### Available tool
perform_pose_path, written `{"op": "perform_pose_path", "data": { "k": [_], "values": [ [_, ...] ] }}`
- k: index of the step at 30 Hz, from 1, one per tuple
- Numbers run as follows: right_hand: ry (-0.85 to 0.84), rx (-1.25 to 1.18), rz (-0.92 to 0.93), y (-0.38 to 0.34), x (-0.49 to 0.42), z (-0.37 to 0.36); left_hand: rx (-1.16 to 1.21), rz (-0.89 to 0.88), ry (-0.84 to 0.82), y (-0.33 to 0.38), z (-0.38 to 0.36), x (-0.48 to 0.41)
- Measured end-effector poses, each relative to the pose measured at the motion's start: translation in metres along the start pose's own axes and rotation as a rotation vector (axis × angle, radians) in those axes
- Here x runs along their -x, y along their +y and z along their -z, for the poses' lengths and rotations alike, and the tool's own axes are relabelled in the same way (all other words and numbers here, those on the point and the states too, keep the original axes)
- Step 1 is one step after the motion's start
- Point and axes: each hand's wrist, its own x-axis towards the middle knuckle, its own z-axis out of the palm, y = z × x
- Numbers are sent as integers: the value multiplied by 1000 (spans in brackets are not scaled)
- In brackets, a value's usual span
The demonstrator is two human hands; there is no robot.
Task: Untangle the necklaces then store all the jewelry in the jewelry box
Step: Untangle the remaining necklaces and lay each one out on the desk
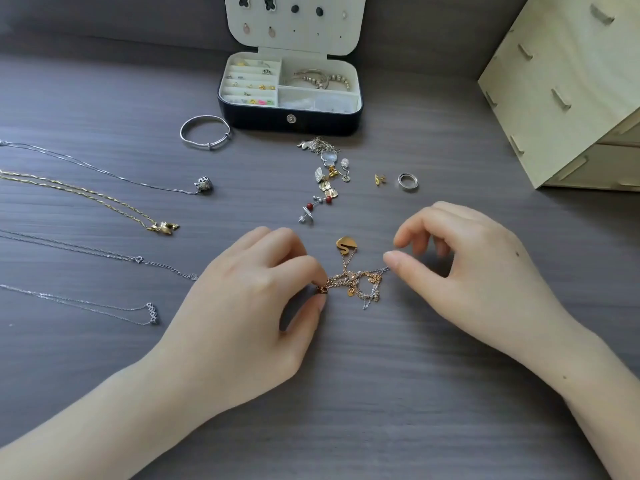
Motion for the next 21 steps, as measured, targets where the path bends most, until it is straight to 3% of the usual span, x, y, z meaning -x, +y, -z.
{"op": "perform_pose_path", "data": {
  "k": [5, 14, 21],
  "values": [
    [-58, -25, 137, -15, 4, -10, 49, 76, -7, -1, -5, -7],
    [-306, 8, 157, -3, 3, 3, 47, 115, -3, -3, -6, -9],
    [-122, -49, 84, -13, -20, -8, 65, 143, -2, -4, -5, -10]
  ]
}}
